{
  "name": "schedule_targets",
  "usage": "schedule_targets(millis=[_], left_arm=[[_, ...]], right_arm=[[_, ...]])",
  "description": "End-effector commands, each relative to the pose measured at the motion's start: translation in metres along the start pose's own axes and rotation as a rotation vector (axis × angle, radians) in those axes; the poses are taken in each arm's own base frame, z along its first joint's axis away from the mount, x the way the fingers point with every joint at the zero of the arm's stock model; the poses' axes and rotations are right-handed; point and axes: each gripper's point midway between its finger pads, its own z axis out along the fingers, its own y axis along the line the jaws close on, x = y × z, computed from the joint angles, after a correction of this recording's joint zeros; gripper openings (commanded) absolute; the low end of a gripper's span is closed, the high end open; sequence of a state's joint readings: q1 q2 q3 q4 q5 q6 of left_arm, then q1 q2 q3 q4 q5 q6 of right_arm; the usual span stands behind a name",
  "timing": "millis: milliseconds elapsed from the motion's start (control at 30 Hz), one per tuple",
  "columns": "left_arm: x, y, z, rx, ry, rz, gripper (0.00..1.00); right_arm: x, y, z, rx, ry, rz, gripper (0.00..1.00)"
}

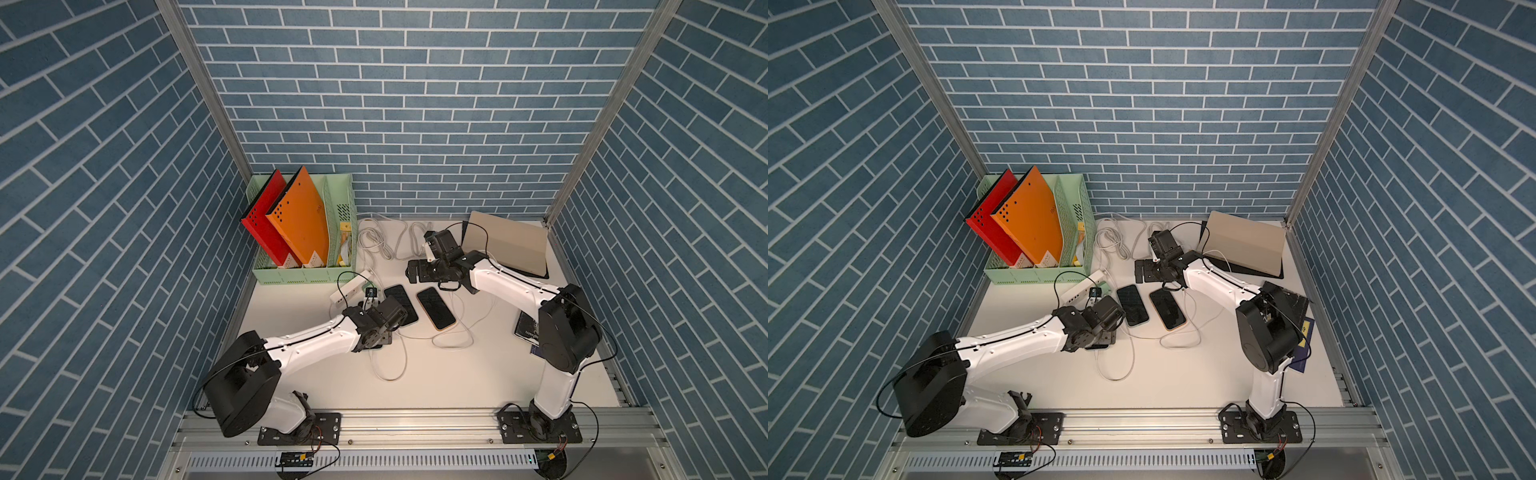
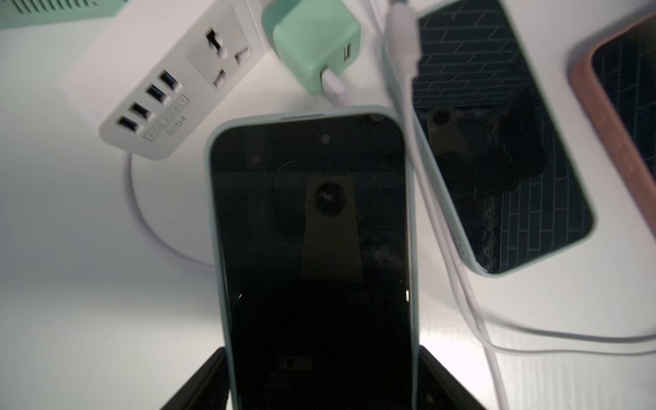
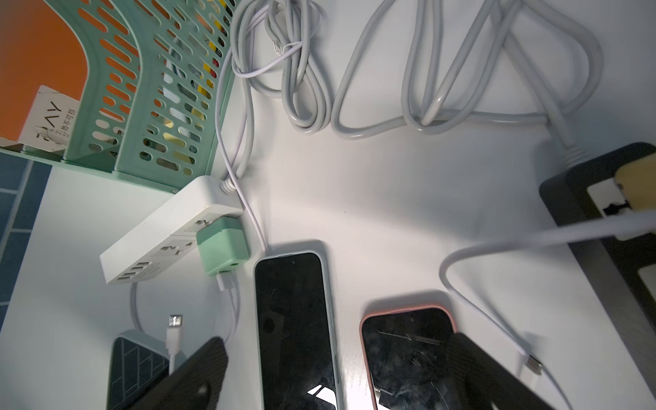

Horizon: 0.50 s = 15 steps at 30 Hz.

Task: Unplug the charging cable from the phone
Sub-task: Pick up the phone at the center of the board.

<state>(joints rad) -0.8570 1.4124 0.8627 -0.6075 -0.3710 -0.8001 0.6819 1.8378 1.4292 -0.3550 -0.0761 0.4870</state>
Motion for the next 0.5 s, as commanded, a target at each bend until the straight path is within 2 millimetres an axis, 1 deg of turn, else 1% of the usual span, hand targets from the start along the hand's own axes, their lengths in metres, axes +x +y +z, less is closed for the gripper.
schedule_targets(millis=[0, 133, 233, 367, 467], left_arm=[[-0.027, 0.014, -0.022, -0.05, -0.102, -0.048, 0.09], [-0.044, 0.017, -0.037, -0.061, -0.153, -0.062, 0.06], [-0.06, 0.016, -0.049, -0.047, -0.205, -0.068, 0.04], [-0.089, 0.005, -0.067, 0.082, -0.286, -0.094, 0.01], [-0.113, 0.002, -0.082, 0.167, -0.353, -0.1, 0.0]], right_arm=[[-0.012, 0.01, -0.014, -0.054, -0.04, -0.044, 1.0], [-0.016, 0.014, -0.018, -0.087, -0.05, -0.057, 1.0], [-0.019, 0.021, -0.022, -0.141, -0.057, -0.079, 0.99], [-0.021, 0.031, -0.03, -0.244, -0.073, -0.098, 1.0], [-0.022, 0.033, -0.037, -0.299, -0.099, -0.11, 1.0]])
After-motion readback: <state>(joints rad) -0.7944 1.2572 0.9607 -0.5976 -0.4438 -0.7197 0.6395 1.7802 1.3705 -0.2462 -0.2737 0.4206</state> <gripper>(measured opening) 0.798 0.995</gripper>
